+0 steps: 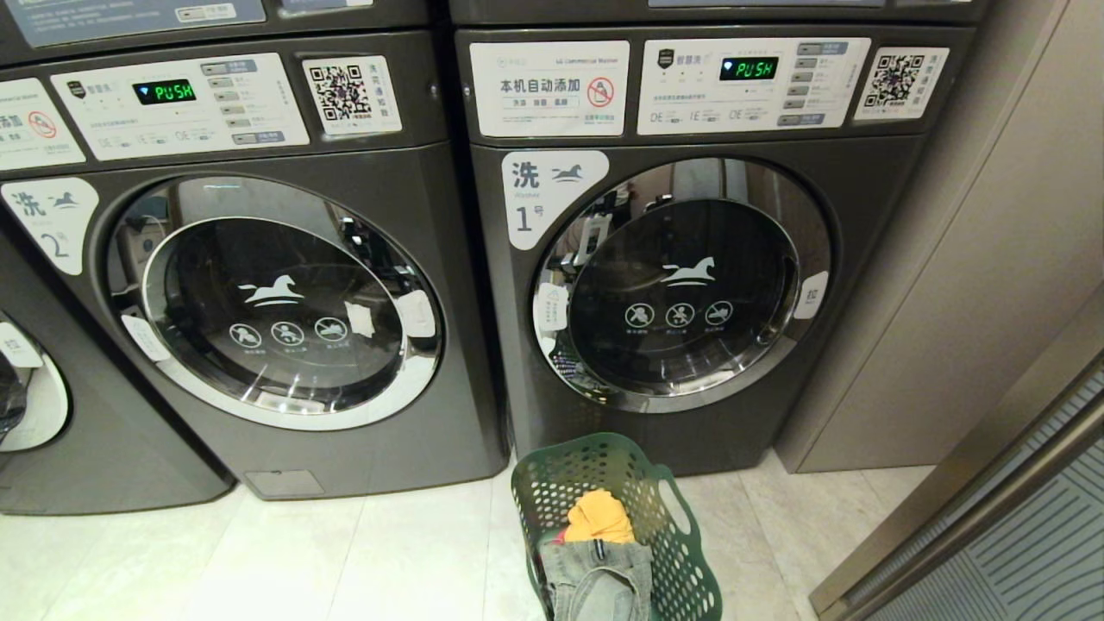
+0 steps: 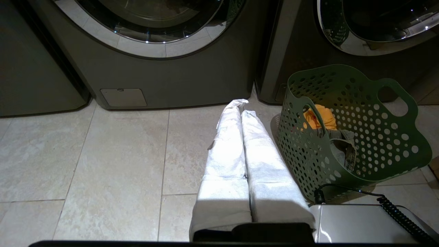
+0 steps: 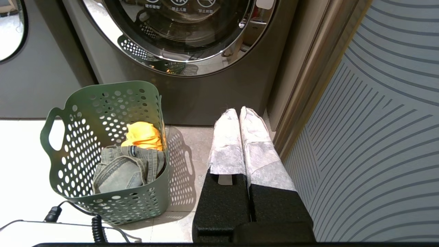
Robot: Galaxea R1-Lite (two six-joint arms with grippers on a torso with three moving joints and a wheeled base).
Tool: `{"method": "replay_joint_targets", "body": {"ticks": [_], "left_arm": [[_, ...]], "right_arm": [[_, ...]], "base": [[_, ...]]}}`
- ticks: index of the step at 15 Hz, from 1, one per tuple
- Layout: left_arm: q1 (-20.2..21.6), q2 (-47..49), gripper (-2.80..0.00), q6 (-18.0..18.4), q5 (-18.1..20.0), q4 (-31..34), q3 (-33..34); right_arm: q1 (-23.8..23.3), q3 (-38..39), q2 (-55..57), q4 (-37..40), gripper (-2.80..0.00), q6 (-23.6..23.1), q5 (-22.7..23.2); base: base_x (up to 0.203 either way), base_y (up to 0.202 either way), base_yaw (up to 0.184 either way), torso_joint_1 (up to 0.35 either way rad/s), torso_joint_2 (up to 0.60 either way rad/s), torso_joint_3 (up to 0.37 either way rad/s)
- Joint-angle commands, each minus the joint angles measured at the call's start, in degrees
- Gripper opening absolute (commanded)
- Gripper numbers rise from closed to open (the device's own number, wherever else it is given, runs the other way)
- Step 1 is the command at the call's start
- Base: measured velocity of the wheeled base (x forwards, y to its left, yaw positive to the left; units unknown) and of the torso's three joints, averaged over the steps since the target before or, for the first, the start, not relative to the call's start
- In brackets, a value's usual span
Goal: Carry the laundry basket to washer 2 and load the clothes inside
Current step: Open the lid of the washing machine
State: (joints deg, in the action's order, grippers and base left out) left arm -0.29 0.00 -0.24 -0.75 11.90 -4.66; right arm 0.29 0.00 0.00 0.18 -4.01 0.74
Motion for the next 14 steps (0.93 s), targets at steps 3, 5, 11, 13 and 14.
{"method": "replay_joint_targets", "body": {"ticks": [3,5,11,13,14], "left_arm": [[-0.06,0.09,-2.8,-0.02,-0.04,0.06,0.0],[0.03,0.09,-2.8,-0.02,-0.04,0.06,0.0],[0.01,0.09,-2.8,-0.02,0.04,0.06,0.0],[0.03,0.09,-2.8,-0.02,-0.04,0.06,0.0],[0.02,0.09,-2.8,-0.02,-0.03,0.06,0.0]], "right_arm": [[-0.03,0.0,0.09,-0.01,-2.8,-0.03,0.05],[0.06,0.0,0.09,-0.01,-2.8,-0.03,0.14],[0.06,0.0,0.09,-0.01,-2.8,-0.03,0.22],[-0.03,0.0,0.09,-0.09,-2.8,0.06,0.22],[0.06,0.0,0.09,-0.09,-2.8,0.06,0.22]], "base": [[0.0,0.0,0.0,0.0,0.0,0.0],[0.0,0.0,0.0,0.0,0.0,0.0],[0.0,0.0,0.0,0.0,0.0,0.0],[0.0,0.0,0.0,0.0,0.0,0.0],[0.0,0.0,0.0,0.0,0.0,0.0]]}}
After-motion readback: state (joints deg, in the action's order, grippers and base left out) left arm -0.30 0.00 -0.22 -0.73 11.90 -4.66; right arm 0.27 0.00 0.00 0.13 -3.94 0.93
